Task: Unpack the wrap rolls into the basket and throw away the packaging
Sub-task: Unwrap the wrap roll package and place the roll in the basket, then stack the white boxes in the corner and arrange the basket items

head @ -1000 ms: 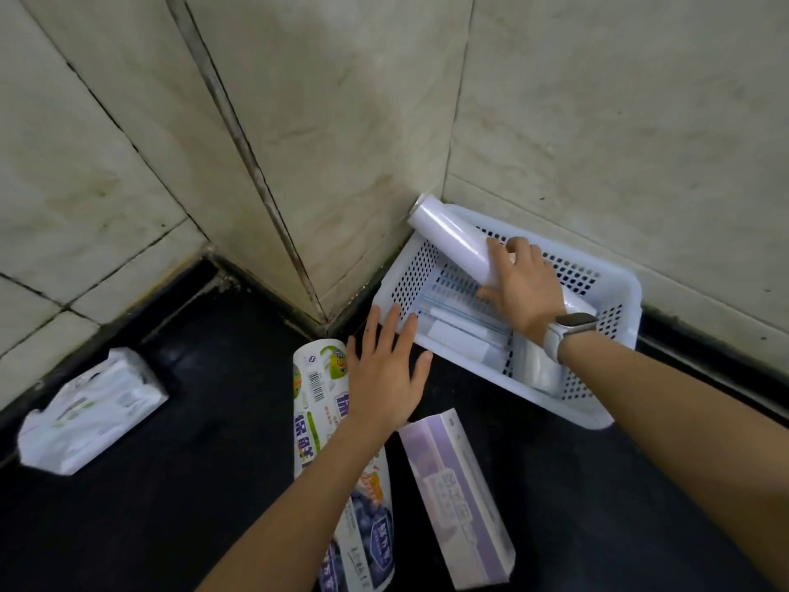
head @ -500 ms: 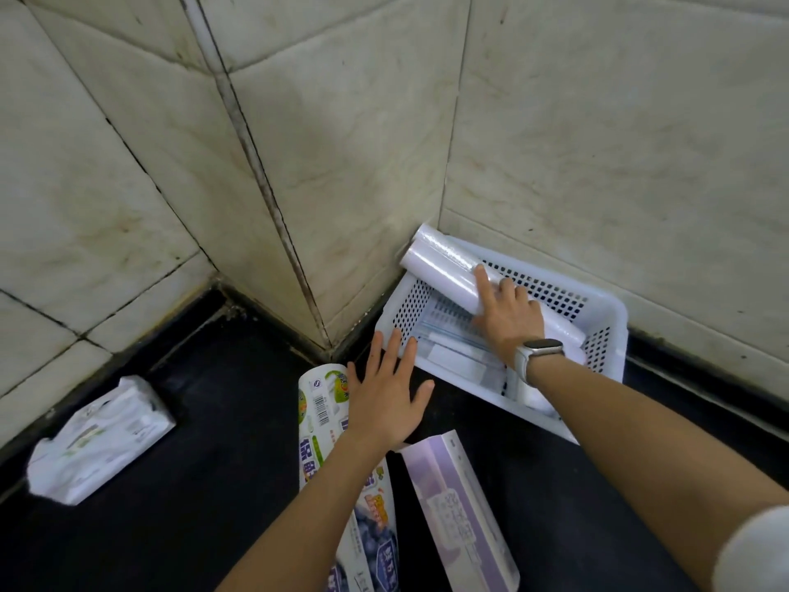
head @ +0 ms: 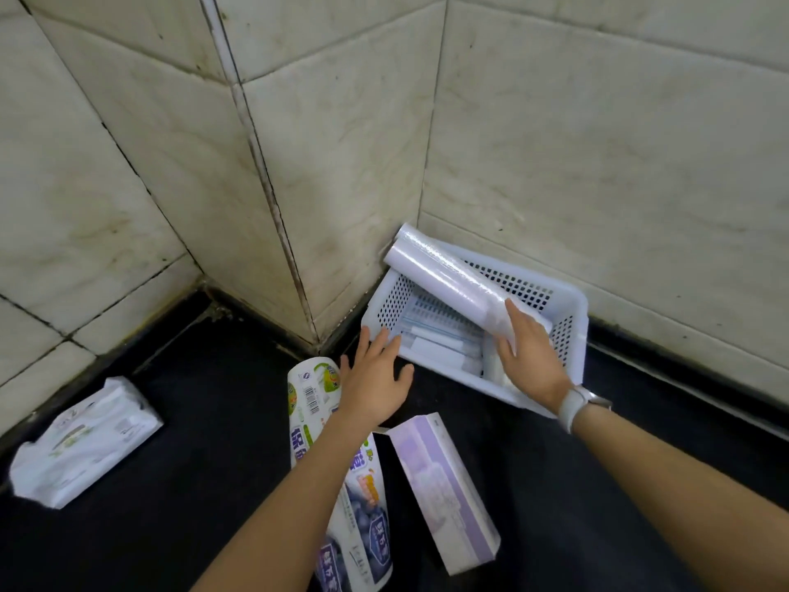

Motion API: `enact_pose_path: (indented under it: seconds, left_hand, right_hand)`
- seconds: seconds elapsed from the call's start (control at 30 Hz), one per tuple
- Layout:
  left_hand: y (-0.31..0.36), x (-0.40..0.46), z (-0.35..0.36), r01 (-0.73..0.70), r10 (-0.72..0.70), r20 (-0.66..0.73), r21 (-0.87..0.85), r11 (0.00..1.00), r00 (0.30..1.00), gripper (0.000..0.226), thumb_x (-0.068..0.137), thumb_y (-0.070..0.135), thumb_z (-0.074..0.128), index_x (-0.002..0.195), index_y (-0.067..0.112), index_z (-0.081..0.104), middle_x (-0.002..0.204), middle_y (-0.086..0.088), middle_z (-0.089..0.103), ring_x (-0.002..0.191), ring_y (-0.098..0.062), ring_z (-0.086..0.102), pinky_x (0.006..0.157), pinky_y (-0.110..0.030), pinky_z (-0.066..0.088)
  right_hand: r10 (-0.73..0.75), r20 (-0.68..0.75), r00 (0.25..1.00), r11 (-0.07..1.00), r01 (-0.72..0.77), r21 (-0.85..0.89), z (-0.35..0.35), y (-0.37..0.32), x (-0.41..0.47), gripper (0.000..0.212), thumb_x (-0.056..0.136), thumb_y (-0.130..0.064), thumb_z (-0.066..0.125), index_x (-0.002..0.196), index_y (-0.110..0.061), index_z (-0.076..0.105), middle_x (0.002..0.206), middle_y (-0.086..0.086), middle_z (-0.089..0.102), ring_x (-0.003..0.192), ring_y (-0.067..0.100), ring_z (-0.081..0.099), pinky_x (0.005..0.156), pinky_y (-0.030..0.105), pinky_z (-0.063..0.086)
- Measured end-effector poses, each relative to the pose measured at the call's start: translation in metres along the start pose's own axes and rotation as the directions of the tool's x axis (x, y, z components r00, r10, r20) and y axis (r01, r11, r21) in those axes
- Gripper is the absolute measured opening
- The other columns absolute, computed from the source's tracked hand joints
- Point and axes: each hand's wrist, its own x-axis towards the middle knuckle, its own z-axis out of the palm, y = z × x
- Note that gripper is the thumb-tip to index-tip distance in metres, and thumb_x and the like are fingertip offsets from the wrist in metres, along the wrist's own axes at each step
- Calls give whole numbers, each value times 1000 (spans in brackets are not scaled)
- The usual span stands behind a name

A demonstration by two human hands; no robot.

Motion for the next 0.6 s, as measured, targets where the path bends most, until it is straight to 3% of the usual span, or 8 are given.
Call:
enact_pose_path:
  seconds: [0.1, 0.2, 0.27, 0.4, 0.5, 0.6]
  left_hand:
    - [20, -30, 1, -80, 55, -175, -144, 986, 983, 40, 93, 24, 46, 130, 10, 48, 143, -10, 41, 136, -26, 32, 113, -47, 25]
    - [51, -74, 18, -164, 104, -235, -252, 954, 966, 37, 90, 18, 51, 125, 6, 54, 135, -10, 52, 126, -24, 45, 108, -36, 34]
    - [73, -105, 36, -197, 146, -195, -275, 941, 970, 36, 90, 17, 51, 124, 8, 55, 134, -8, 53, 126, -22, 46, 109, -34, 31]
    - [115, -157, 69, -292, 274, -167, -94, 952, 947, 34, 89, 19, 50, 122, 15, 57, 135, 1, 53, 136, -18, 35, 116, -46, 14]
    - [154, -180, 88, -388, 375, -120, -105, 916, 919, 34, 89, 18, 51, 123, 13, 56, 134, -4, 54, 131, -21, 40, 114, -43, 24]
    - [199, -208, 122, -484, 491, 35, -125, 866, 870, 36, 91, 20, 49, 127, 13, 51, 136, -4, 50, 128, -19, 42, 110, -36, 31]
  right_hand:
    - [134, -177, 975, 968, -90, 233, -11, 2, -65, 42, 90, -5, 46, 132, -3, 42, 133, 16, 52, 121, 28, 49, 103, 30, 33]
    - [263, -218, 940, 923, -180, 340, -20, 11, -132, 34, 90, -5, 46, 123, -9, 52, 119, 10, 62, 104, 18, 56, 92, 26, 39]
    - [327, -186, 926, 902, -248, 353, -25, 22, -175, 30, 90, -5, 46, 118, -10, 56, 113, 8, 65, 101, 16, 59, 89, 24, 40]
    - [457, -165, 874, 846, -370, 384, -39, 50, -251, 27, 90, -5, 47, 115, -8, 58, 109, 9, 67, 98, 13, 59, 89, 21, 40]
    - [514, -127, 849, 815, -436, 383, -53, 81, -308, 29, 91, -8, 47, 119, -8, 56, 114, 9, 65, 100, 10, 56, 87, 14, 38]
    - [602, -129, 788, 759, -514, 400, -73, 116, -373, 31, 92, -11, 46, 122, -10, 54, 119, 8, 63, 107, 15, 57, 93, 20, 40]
